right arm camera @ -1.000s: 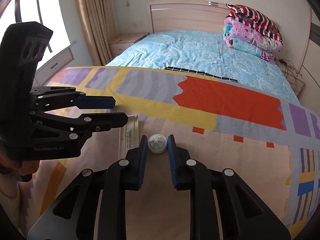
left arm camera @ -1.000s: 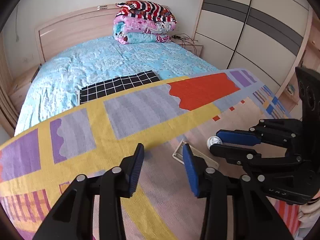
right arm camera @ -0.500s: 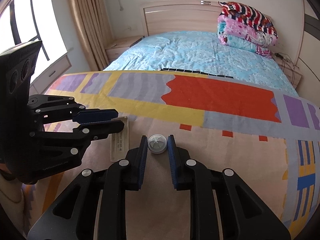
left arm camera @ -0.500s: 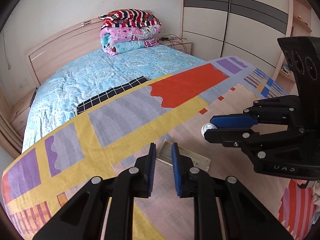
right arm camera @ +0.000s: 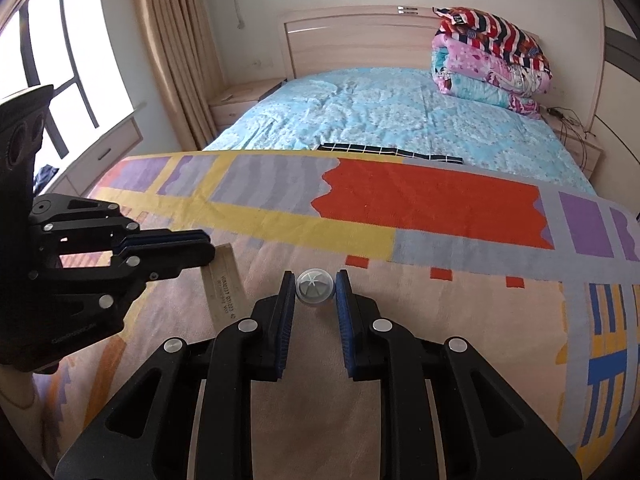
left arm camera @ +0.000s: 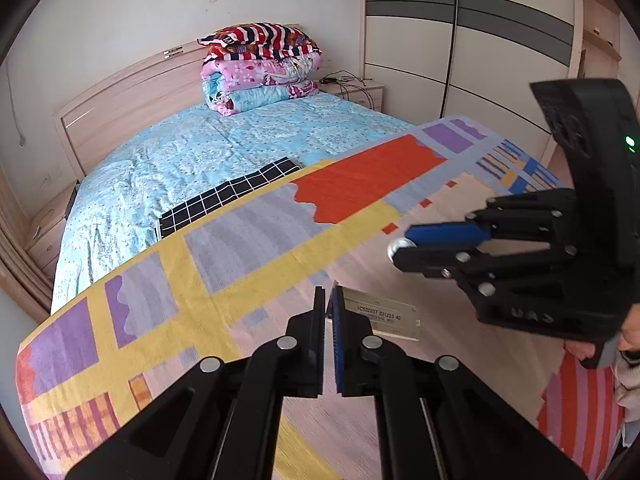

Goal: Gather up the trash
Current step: 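Carry the pill strip and white ball in both grippers over the bin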

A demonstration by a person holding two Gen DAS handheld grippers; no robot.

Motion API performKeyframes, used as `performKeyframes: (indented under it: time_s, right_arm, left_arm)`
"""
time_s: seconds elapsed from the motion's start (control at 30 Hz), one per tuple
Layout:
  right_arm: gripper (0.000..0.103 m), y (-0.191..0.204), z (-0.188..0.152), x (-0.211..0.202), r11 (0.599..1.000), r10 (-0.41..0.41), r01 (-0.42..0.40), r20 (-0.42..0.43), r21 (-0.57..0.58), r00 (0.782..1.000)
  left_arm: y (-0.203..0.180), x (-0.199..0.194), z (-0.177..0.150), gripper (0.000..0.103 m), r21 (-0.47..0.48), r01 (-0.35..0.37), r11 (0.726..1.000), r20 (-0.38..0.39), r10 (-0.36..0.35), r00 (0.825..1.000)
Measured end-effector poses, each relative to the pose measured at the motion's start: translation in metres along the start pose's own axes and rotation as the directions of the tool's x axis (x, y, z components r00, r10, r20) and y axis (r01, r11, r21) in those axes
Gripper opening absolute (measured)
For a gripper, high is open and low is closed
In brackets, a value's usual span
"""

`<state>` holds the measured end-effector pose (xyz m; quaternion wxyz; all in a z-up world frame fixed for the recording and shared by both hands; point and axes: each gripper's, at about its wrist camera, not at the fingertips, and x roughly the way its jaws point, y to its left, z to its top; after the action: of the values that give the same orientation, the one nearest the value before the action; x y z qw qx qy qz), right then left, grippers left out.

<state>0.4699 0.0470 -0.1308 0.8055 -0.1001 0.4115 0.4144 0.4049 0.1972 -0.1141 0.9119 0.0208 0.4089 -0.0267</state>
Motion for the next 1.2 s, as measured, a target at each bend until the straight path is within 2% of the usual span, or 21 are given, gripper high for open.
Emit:
performKeyframes:
  time_s: [0.17,0.4,0.6,0.67,0.77,0.9,1.2]
  right_arm:
    - [0.021,-0.001,0.005,-0.002,0.999,-0.046,0.046,0.007,-0.007,0.999]
    - [0.021,0.008,0.0,-0.019,0.998,-0.051,0.051,-0.004,-0.029,0.999]
    - [0.021,0.031,-0.017,-0.066,0.996,-0.041,0.043,0.033,-0.077,0.999]
    - [0.021,0.038,-0.023,-0.082,0.995,-0.023,0.027,0.042,-0.092,0.999]
    - [0.021,0.048,-0.033,-0.11,0.991,-0.044,0.053,0.074,-0.125,0.996]
    - [0.021,0.057,-0.049,-0.153,0.988,-0.032,0.047,0.099,-0.146,0.995]
    - [0.021,0.067,-0.089,-0.221,0.987,0.007,0.011,0.11,-0.161,0.994]
  left_arm:
    - [-0.006,-0.023,-0.008,0.003,-0.012,-0.032,0.999,-0.004,0.032,0.999]
    - [-0.026,-0.075,-0.025,0.003,0.008,-0.054,0.999,0.034,0.053,0.998]
    - [-0.037,-0.112,-0.043,0.003,0.002,-0.062,0.998,0.044,0.062,0.997]
    - [-0.04,-0.125,-0.05,0.003,-0.01,-0.055,0.998,0.048,0.055,0.997]
    - [-0.046,-0.146,-0.059,0.003,-0.037,-0.028,0.999,0.063,0.03,0.998]
    - [-0.06,-0.176,-0.072,0.003,-0.045,-0.018,0.999,0.083,0.022,0.996]
    - [-0.111,-0.24,-0.111,0.003,-0.059,-0.001,0.998,0.134,0.009,0.991]
